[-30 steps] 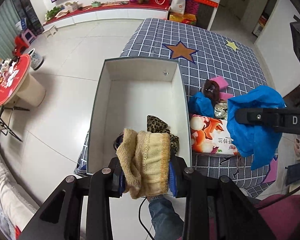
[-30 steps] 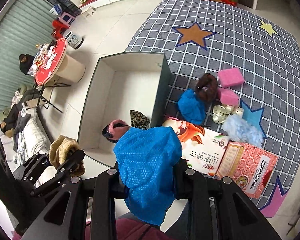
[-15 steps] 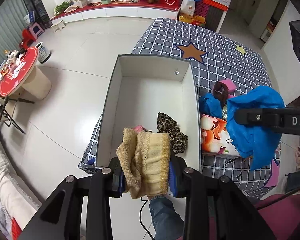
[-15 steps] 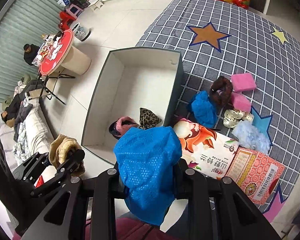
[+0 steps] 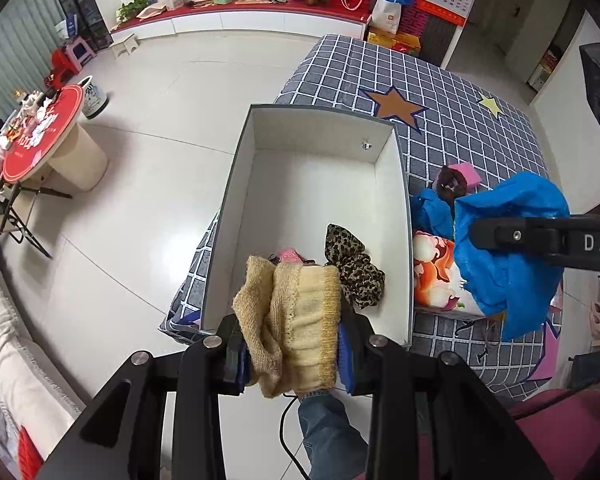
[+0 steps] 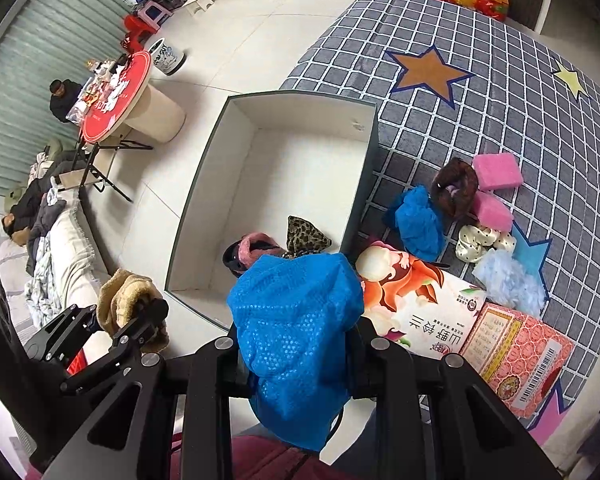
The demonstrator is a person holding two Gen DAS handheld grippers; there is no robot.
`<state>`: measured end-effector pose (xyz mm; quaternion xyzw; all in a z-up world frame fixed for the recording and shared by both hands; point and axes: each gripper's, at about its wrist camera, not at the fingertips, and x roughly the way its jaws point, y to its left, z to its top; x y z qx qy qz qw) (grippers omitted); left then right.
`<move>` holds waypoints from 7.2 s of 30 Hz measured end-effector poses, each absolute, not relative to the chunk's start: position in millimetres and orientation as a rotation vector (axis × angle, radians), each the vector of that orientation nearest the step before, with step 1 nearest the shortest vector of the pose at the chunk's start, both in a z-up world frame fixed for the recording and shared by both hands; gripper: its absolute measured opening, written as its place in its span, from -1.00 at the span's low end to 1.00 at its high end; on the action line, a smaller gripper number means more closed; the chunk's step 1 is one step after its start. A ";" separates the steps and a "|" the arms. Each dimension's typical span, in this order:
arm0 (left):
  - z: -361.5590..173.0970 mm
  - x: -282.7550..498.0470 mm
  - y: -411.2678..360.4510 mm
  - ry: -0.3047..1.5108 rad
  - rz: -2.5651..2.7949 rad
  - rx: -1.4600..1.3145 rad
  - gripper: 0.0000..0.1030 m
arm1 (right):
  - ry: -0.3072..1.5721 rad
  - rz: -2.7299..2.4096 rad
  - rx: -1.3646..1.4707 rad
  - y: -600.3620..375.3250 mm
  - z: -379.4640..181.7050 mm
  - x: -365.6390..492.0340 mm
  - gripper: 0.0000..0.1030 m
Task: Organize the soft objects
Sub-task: 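Carry the blue hat and beige knit item over the white box, then open both tools to drop the blue hat and beige item into the box, then move both tools back to the remaining pile, then grasp the light-blue fluffy item with the right tool while the left tool grasps the dark knit hat, then carry the light-blue fluffy item and dark knit hat over the white box with both tools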
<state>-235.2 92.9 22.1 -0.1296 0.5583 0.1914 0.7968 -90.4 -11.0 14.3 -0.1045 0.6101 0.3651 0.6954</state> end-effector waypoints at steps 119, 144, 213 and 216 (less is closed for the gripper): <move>-168.0 75.7 -40.8 1.691 0.022 0.348 1.00 | 2.089 0.594 -0.124 -153.2 -190.1 108.1 0.71; -120.6 129.6 23.2 1.506 0.182 0.047 1.00 | 1.679 0.273 -0.063 -270.5 -149.4 196.1 0.72; -52.3 -47.9 -57.4 1.356 0.004 0.035 -0.09 | 1.376 0.296 0.208 -288.5 -33.5 36.4 -0.14; -38.5 -66.3 -52.9 1.335 0.002 0.029 -0.09 | 1.347 0.314 0.220 -275.5 -14.4 23.1 -0.14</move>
